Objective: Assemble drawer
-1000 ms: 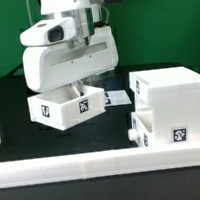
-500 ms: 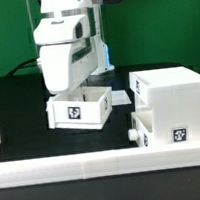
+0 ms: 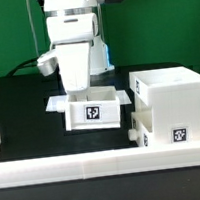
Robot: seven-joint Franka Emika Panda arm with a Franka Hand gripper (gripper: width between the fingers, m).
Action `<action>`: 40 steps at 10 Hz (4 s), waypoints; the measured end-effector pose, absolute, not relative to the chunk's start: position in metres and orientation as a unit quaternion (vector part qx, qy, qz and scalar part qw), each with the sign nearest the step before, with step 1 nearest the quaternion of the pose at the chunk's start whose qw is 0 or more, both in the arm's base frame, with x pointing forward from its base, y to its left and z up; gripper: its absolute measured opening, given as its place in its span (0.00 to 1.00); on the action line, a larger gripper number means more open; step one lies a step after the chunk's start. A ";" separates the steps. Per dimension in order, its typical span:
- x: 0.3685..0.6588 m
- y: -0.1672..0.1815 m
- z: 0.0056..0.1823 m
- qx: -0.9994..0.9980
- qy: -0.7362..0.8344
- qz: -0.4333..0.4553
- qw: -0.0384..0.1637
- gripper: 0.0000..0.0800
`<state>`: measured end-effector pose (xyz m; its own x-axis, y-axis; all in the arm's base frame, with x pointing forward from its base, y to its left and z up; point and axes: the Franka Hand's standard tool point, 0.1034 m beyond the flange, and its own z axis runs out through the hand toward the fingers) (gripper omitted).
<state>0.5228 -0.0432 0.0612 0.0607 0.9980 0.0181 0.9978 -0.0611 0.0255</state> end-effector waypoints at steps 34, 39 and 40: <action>0.541 -0.002 0.055 0.716 0.698 0.015 -0.008 0.05; 0.542 0.011 0.055 0.728 0.685 0.017 -0.010 0.05; 0.542 0.010 0.055 0.729 0.685 0.017 -0.010 0.05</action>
Offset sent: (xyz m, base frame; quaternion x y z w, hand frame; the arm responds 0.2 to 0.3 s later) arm 0.0286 0.0133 0.0020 0.0322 -0.0136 -0.0356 0.9988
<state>0.5417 0.0103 0.0547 0.0618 0.9973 0.0386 0.9980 -0.0622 0.0094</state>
